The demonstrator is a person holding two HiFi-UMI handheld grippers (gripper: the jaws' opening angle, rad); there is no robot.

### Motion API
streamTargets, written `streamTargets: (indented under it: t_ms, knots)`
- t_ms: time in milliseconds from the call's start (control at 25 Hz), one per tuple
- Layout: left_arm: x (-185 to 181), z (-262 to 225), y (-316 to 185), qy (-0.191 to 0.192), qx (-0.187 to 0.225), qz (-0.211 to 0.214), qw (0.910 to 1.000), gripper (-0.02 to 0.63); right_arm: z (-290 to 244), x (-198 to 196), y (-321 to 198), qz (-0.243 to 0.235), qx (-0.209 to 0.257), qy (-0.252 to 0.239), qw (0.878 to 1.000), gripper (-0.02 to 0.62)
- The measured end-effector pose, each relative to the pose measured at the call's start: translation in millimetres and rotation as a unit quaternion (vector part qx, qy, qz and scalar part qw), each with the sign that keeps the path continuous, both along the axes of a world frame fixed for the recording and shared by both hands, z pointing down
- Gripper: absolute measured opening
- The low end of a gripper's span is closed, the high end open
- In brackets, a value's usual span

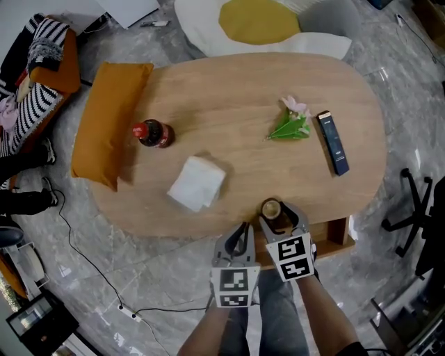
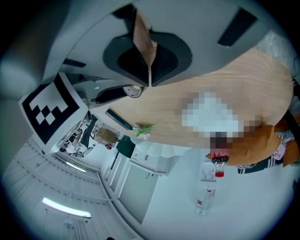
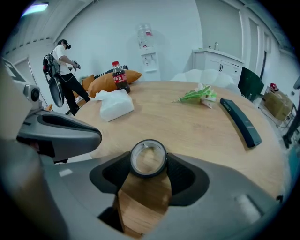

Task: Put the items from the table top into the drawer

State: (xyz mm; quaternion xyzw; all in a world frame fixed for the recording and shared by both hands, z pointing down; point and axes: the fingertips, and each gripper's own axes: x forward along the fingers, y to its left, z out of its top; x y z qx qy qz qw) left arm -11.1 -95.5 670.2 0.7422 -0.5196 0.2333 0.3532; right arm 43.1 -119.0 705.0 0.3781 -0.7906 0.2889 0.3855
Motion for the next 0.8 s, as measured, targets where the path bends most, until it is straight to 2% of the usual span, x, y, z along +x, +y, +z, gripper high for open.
streamTargets:
  t_ms: [240, 480, 800]
  knots:
    - [3, 5, 4, -0.004, -0.007, 0.005, 1.0000, 0.012, 1, 1, 0, 0.003, -0.001, 0.002, 1.000, 0.235]
    - [3, 7, 9, -0.006, -0.012, 0.008, 0.9999, 0.012, -3, 2, -2, 0.024, -0.004, -0.019, 1.000, 0.232]
    - [-1, 10, 17, -0.007, -0.016, 0.003, 0.9998, 0.012, -15, -1, 7, 0.009, 0.012, -0.017, 1.000, 0.232]
